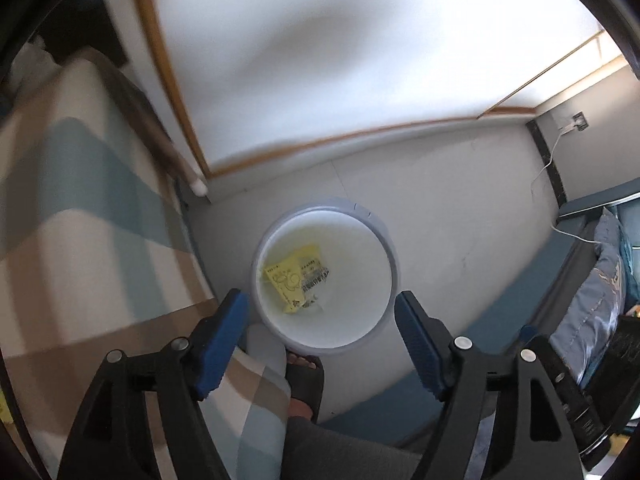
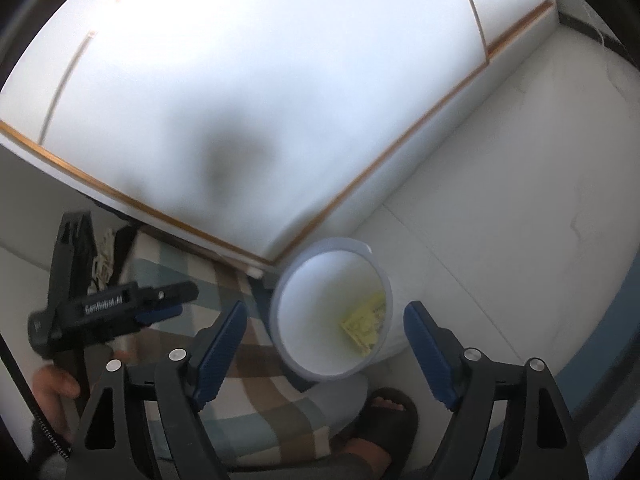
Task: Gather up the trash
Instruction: 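Open the right tool dropping tissues while the left tool drops the yellow bag into the bin, then bring both open tools back over the table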
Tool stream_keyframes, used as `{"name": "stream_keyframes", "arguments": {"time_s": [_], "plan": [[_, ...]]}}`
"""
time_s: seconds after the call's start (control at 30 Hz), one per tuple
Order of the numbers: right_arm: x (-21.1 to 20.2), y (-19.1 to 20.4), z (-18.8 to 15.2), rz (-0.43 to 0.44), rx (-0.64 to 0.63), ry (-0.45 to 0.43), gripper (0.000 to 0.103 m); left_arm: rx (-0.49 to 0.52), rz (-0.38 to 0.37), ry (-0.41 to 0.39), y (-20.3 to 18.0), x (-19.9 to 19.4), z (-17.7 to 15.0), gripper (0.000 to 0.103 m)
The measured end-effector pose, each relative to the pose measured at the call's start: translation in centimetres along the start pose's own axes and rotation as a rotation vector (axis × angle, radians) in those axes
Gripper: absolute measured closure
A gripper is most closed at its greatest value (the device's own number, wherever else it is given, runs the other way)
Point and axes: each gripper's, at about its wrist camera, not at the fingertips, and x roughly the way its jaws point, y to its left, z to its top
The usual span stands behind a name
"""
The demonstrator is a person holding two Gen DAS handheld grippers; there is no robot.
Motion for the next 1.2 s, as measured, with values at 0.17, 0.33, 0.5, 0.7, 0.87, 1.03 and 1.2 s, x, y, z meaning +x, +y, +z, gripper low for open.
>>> {"name": "stream_keyframes", "arguments": {"time_s": [0.17, 0.33, 0.5, 0.7, 0.87, 1.03, 1.2], "plan": [[-5.7, 3.9, 0.1, 0.007, -0.094, -0.115, 0.017, -0.019, -0.001, -0.107, 1.6, -5.8, -2.2, 0.030], [-10.8, 8.5, -0.6, 0.062, -0.142, -0.208, 0.007, -0.090, 0.076, -0.263, 4.8, -13.3, -5.5, 0.030], [-13.7, 14.8, -2.5, 0.131, -0.230, -0.192, 0.007, -0.170, 0.133, -0.441, 8.7, -19.8, -9.1, 0.029], [-15.7, 22.2, -5.9, 0.201, -0.396, -0.232, 0.007, -0.201, 0.157, -0.584, 12.8, -25.6, -12.8, 0.022], [-15.5, 26.1, -8.6, 0.264, -0.482, -0.240, 0.007, -0.238, 0.181, -0.677, 14.6, -27.6, -16.2, 0.020], [-14.0, 28.9, -11.7, 0.328, -0.584, -0.256, 0.006, -0.271, 0.248, -0.741, 16.8, -29.0, -18.8, 0.011], [-12.4, 31.3, -13.7, 0.358, -0.662, -0.239, 0.005, -0.351, 0.321, -0.787, 18.9, -29.1, -20.2, 0.003]]}}
